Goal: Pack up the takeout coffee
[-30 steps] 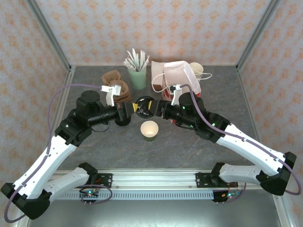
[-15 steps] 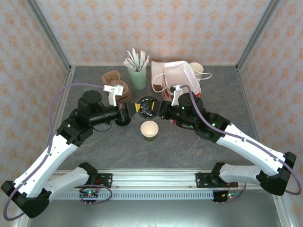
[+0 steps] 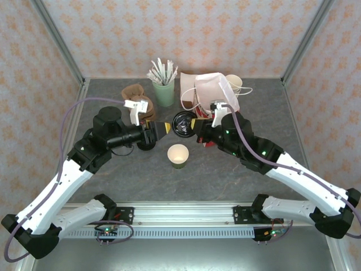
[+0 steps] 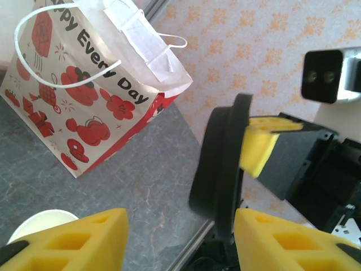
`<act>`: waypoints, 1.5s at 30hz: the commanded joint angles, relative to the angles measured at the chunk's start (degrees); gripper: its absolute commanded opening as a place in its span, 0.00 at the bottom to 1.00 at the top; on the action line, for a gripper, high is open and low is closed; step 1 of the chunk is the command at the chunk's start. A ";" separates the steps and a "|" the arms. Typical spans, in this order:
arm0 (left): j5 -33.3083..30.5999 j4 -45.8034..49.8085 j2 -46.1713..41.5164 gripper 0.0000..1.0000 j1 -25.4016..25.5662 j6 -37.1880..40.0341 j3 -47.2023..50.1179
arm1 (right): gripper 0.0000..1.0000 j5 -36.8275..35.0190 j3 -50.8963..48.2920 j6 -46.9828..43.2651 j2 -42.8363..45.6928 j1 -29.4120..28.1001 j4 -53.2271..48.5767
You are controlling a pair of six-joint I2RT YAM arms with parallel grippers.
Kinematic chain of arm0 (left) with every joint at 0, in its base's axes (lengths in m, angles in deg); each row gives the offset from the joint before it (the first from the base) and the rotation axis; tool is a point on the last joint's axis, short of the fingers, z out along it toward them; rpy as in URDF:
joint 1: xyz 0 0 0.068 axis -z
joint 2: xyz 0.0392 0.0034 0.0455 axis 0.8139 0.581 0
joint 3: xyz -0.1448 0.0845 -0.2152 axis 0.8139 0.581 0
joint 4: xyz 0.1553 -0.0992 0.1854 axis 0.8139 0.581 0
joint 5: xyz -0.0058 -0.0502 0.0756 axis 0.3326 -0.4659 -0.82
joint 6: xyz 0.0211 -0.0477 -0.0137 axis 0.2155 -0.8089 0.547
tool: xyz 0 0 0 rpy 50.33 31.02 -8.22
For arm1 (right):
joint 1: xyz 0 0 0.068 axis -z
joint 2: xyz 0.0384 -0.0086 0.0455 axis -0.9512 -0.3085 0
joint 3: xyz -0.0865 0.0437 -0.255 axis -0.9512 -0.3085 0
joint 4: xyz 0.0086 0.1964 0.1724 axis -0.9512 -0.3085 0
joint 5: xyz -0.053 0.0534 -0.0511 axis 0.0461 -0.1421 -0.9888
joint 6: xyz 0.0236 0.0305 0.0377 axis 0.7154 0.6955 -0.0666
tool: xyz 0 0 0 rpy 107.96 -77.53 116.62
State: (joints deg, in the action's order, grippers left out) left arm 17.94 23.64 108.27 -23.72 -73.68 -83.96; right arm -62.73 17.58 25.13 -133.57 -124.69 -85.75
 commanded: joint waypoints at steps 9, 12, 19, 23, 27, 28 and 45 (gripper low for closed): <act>-6.32 0.44 -6.53 0.55 1.41 28.35 0.68 | 0.00 24.91 10.68 7.81 -6.07 13.52 -21.70; -7.26 1.91 -6.70 0.59 3.92 40.22 0.60 | 0.00 33.31 12.55 9.51 -8.09 15.08 -26.22; -7.98 3.85 -8.26 0.72 13.60 67.54 3.42 | 0.00 43.41 11.79 11.78 -8.34 15.83 -29.96; -9.31 6.96 -7.67 0.73 16.90 77.12 3.32 | 0.00 47.54 11.05 10.33 -10.36 15.93 -31.84; -9.30 11.05 -5.70 0.69 17.29 81.30 0.98 | 0.00 50.79 9.78 9.70 -11.78 15.91 -30.86; -9.95 11.13 -5.50 0.68 17.36 81.94 0.91 | 0.00 51.39 9.77 9.47 -12.20 15.91 -30.84; -10.06 15.57 1.23 0.43 17.96 85.65 -4.22 | 0.00 55.10 10.25 6.47 -16.06 15.99 -31.53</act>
State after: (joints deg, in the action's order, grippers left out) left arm 7.86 36.23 108.51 -6.08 10.82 -86.04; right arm -9.24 27.84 32.63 -149.66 -108.96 -116.53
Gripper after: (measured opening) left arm 0.436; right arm 0.051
